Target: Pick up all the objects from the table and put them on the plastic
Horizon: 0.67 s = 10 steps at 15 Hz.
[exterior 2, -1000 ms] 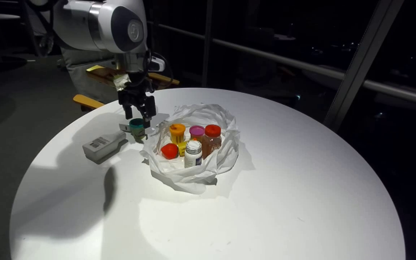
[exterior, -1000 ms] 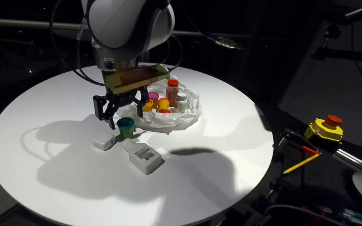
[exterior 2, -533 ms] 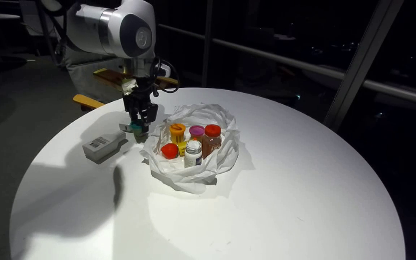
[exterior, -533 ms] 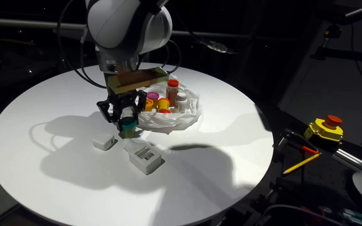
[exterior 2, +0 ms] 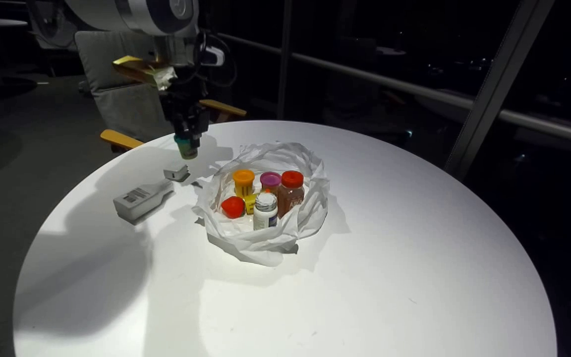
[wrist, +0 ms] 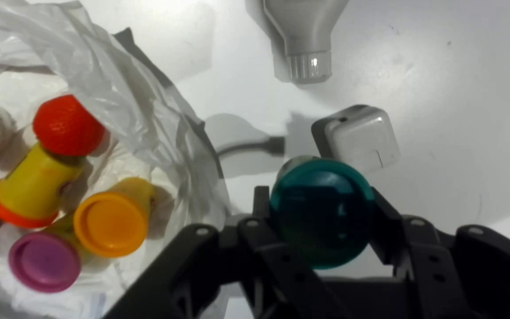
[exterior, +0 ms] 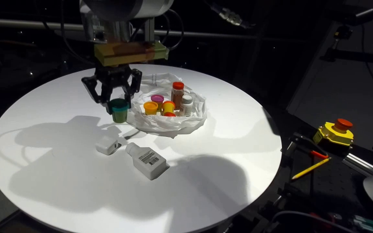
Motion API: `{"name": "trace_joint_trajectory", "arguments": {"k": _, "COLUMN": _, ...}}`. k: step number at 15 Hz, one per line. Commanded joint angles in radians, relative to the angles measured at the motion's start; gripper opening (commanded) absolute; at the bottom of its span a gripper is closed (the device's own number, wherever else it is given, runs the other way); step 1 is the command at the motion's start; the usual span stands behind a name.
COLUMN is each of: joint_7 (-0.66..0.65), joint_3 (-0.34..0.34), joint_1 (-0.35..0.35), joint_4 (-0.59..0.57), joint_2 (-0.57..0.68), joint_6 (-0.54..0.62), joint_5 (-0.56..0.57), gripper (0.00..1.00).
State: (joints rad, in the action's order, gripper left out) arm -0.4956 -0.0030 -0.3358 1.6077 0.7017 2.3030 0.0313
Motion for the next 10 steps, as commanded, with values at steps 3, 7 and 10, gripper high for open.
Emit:
{"name": "trace_joint_trajectory", "arguments": {"k": 3, "joint_7": -0.133, "joint_3": -0.096, "joint_1": 0.015, "joint_4": 0.059, "joint_2": -0.122, "joint_6": 0.020, "joint_5": 0.071, "gripper": 0.28}}
{"name": "trace_joint_trajectory", "arguments": {"k": 7, "joint_7": -0.120, "joint_3": -0.110, "joint_1": 0.085, "joint_4": 0.030, "joint_2": -0.073, "joint_6": 0.028, "joint_5": 0.053, "gripper": 0.28}}
{"name": "trace_joint_trajectory", "arguments": {"k": 10, "joint_7": -0.110, "joint_3": -0.107, "joint_1": 0.124, "joint_4": -0.003, "joint_2": -0.024, "joint_6": 0.043, "joint_5": 0.043, "gripper": 0.28}}
